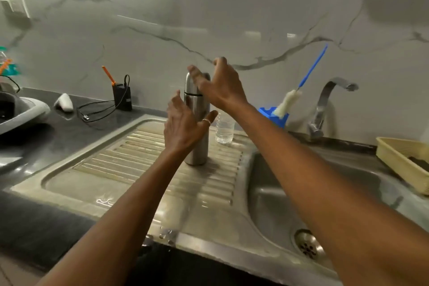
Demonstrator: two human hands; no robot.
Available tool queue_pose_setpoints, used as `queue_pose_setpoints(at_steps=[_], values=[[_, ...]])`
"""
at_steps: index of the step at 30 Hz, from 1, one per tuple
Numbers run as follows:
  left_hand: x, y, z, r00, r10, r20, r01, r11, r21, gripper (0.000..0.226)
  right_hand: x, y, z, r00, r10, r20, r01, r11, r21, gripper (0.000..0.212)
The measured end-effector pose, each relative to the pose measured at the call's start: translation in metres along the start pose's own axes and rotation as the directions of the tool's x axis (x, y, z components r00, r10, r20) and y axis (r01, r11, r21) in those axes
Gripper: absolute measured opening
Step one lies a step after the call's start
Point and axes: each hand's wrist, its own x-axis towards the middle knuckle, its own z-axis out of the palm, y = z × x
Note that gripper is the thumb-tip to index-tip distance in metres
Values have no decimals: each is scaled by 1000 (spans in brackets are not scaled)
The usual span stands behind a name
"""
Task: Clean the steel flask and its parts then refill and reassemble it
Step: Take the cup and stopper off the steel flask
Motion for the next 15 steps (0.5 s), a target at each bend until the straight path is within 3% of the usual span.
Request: queue_pose_setpoints(at_steps=[4,9,12,15], values=[[5,0,13,998,-64,23,66,993,-95,104,24,-13,1,991,-131,34,135,944,-300,61],[10,1,17,995,-101,-6,99,983,-153,82,31,-30,2,982,-161,100,188,763,-619,66],[11,-3,10,996,-90,19,92,977,-190,76,31,-36,4,973,-159,167,231,697,-679,69],[11,-11,0,997,-62,50,72,968,-240,76,27,-42,5,969,-152,194,244,703,-668,69]])
